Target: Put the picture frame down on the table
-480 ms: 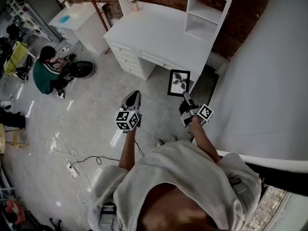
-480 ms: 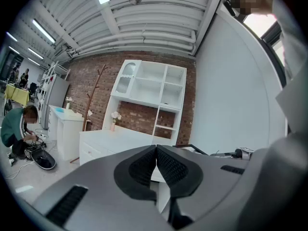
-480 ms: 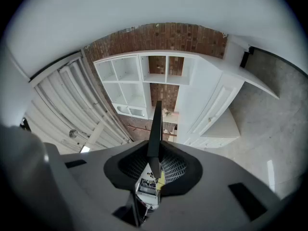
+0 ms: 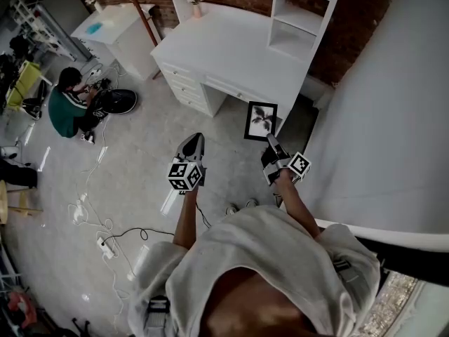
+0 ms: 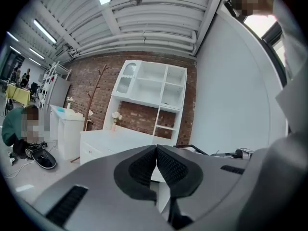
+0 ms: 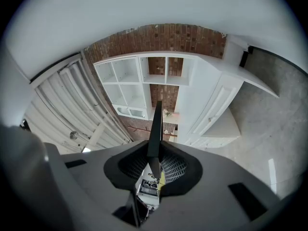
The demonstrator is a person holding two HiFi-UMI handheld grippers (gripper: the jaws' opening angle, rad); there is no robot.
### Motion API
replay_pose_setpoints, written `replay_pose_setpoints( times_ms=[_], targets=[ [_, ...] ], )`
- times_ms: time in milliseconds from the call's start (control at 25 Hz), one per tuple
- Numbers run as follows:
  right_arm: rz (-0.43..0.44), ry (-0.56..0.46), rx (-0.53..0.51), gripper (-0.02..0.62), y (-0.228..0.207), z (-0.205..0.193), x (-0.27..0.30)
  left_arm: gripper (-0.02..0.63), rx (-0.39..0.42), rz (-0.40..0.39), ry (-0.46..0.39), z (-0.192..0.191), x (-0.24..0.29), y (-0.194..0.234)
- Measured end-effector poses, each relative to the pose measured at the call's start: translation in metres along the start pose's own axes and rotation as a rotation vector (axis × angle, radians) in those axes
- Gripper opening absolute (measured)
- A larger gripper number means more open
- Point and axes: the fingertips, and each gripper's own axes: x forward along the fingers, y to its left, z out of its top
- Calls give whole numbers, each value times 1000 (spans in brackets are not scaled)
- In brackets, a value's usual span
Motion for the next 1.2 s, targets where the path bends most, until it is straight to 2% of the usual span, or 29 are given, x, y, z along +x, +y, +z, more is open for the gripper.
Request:
replay_pose_setpoints(
  times_ms=[1200],
  targets=[
    [0, 58, 77, 86, -25, 19, 7, 17, -5, 72, 57, -32, 13, -35]
  ],
)
